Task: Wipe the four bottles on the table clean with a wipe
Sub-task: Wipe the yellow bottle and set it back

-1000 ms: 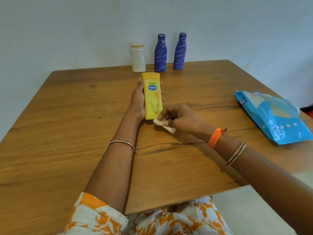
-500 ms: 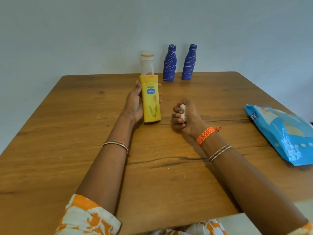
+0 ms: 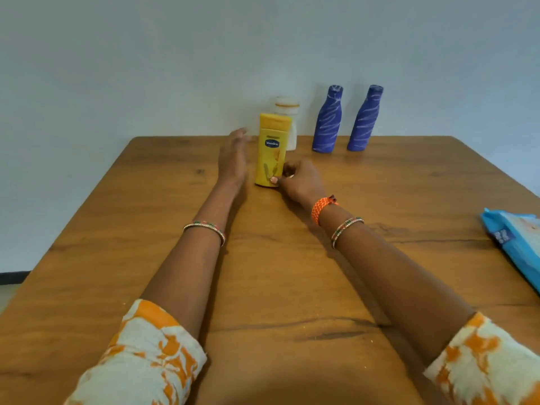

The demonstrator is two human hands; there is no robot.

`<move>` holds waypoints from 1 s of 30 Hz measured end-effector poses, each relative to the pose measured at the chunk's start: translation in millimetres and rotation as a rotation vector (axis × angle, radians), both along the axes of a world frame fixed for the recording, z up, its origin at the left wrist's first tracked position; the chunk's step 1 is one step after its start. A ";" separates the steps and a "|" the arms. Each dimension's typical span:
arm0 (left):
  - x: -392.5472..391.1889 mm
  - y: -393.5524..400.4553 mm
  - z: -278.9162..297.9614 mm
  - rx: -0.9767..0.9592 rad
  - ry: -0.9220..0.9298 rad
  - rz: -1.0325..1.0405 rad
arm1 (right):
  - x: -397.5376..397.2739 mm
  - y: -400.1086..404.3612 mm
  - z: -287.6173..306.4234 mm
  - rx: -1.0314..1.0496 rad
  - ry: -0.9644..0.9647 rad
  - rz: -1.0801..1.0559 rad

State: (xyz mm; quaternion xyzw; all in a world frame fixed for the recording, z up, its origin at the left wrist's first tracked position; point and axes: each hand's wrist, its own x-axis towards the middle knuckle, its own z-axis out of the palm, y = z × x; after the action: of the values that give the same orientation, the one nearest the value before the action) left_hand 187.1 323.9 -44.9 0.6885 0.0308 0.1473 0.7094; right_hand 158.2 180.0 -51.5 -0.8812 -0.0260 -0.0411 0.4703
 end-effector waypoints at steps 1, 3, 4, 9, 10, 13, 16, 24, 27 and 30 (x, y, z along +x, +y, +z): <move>11.1 13.2 -6.8 0.114 0.005 0.032 | 14.3 4.1 1.3 -0.014 -0.007 -0.004; 27.8 34.9 -17.3 0.324 0.005 -0.013 | 43.8 14.4 3.7 -0.039 -0.011 0.000; 31.0 42.1 -19.2 0.402 -0.009 -0.062 | 57.3 19.9 3.6 -0.059 -0.006 0.005; 66.2 54.1 -20.8 0.530 -0.033 -0.022 | 106.4 50.3 3.4 -0.145 -0.029 -0.009; 75.1 54.5 -21.8 0.538 -0.034 0.003 | 112.1 54.6 1.8 -0.166 -0.044 -0.032; 93.4 54.3 -23.3 0.532 -0.036 0.049 | 122.8 64.1 -3.2 -0.217 -0.077 -0.111; 104.2 55.0 -26.1 0.526 -0.050 0.083 | 125.7 69.3 -5.5 -0.258 -0.110 -0.135; 107.6 56.3 -28.8 0.547 -0.070 0.132 | 110.6 68.6 -3.2 -0.412 -0.128 -0.130; 104.5 56.3 -29.2 0.545 -0.067 0.132 | 92.8 55.9 6.8 -0.497 -0.246 -0.184; 101.6 57.1 -30.4 0.542 -0.081 0.138 | 84.5 40.4 29.1 -0.501 -0.466 -0.241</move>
State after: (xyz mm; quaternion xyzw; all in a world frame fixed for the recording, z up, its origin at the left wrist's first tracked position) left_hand 288.8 381.1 -75.3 0.8429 0.0086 0.2256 0.4885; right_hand 242.7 220.3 -22.4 -0.9329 -0.0378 -0.2882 0.2129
